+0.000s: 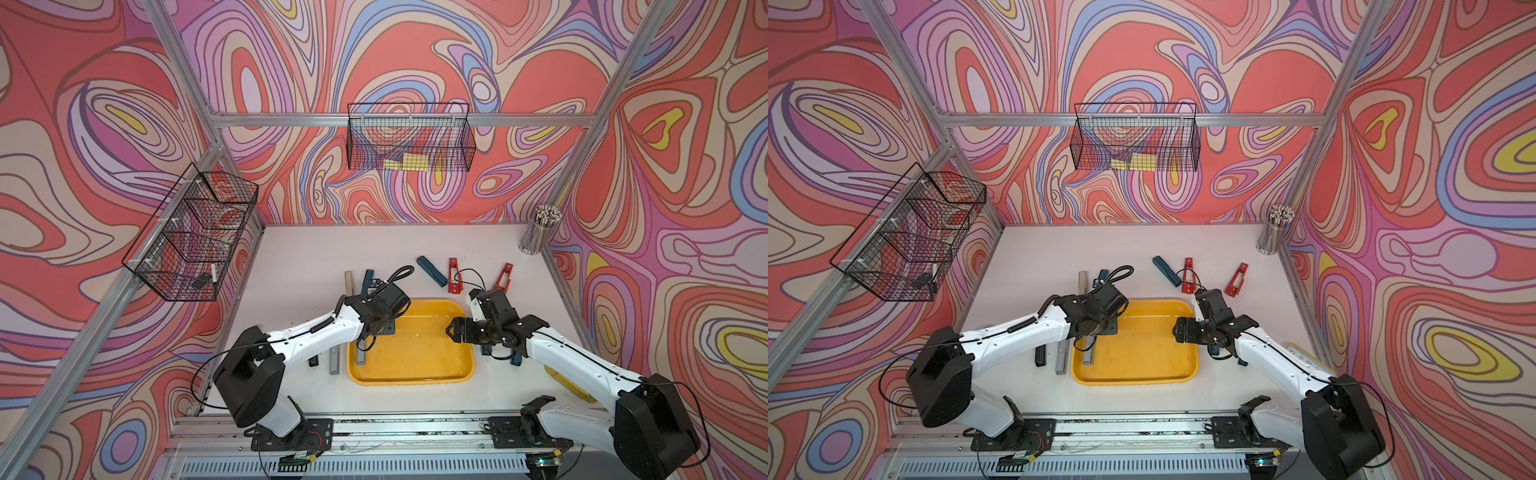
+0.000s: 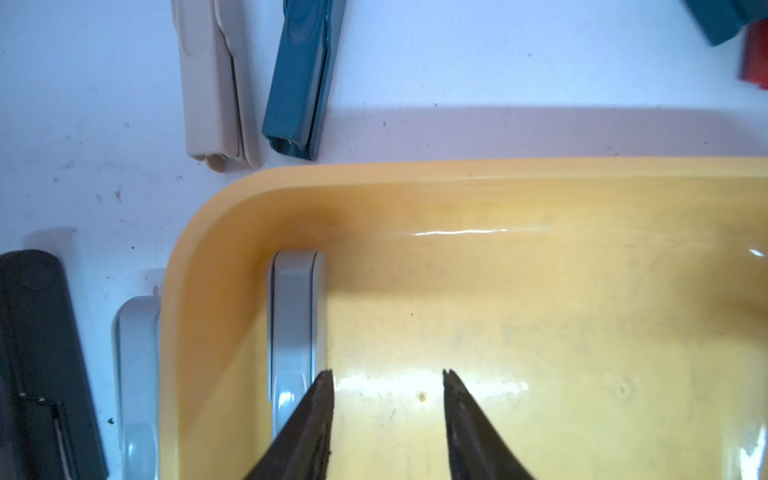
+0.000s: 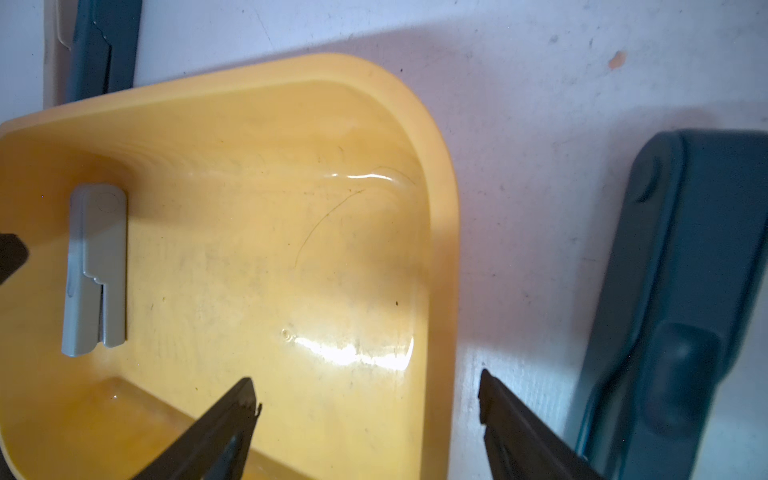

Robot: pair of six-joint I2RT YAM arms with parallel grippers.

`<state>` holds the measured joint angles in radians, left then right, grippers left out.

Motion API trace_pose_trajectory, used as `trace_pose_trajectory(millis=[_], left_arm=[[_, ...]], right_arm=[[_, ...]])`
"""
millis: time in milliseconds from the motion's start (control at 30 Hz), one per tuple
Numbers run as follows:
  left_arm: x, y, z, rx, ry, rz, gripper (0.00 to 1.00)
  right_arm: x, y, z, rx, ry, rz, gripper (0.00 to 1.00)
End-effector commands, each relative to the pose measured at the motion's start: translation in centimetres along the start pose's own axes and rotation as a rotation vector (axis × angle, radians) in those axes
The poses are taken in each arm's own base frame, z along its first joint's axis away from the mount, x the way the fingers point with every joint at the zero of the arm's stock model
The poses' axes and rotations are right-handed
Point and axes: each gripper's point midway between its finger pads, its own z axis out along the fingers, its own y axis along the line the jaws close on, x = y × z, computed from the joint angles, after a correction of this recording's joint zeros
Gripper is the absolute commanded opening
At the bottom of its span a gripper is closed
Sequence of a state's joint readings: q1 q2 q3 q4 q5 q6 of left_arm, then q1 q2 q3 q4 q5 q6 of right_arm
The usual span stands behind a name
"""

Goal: Put the pruning pliers into the storage box
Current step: Place the pruning pliers in the storage box.

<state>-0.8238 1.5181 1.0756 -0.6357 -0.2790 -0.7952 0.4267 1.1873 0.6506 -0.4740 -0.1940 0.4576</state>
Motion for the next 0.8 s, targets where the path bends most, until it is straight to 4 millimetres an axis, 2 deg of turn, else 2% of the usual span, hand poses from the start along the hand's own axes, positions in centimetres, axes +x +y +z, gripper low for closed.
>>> trace_pose_trajectory(millis=[0,300,467,633,767], left_arm=[[-0.5,0.5,-1.7,-0.001,-0.012,0.036,0.53],[0.3,4.3,-4.9,-0.074,-0.005,0.022,0.60],[1.1,7.1,-6.3,-0.140,0.019,-0.012,0.63],[1.8,8.9,-7.0,-0.144,0.028,-0.059,0.67],[2.7,10.1,-6.4,-0.150,0.050,-0.113,0.68]], right_arm=[[-0.9,0.5,-0.8,0.001,-0.032,-0.020,0.88],[-1.4,0.6,-1.4,0.001,-0.051,-0.028,0.88],[-1.7,1.0,-1.8,-0.008,-0.064,-0.035,0.88],[-1.7,1.1,-1.8,-0.018,-0.074,-0.036,0.88],[-1.6,1.2,-1.4,-0.029,-0.066,-0.032,0.88]])
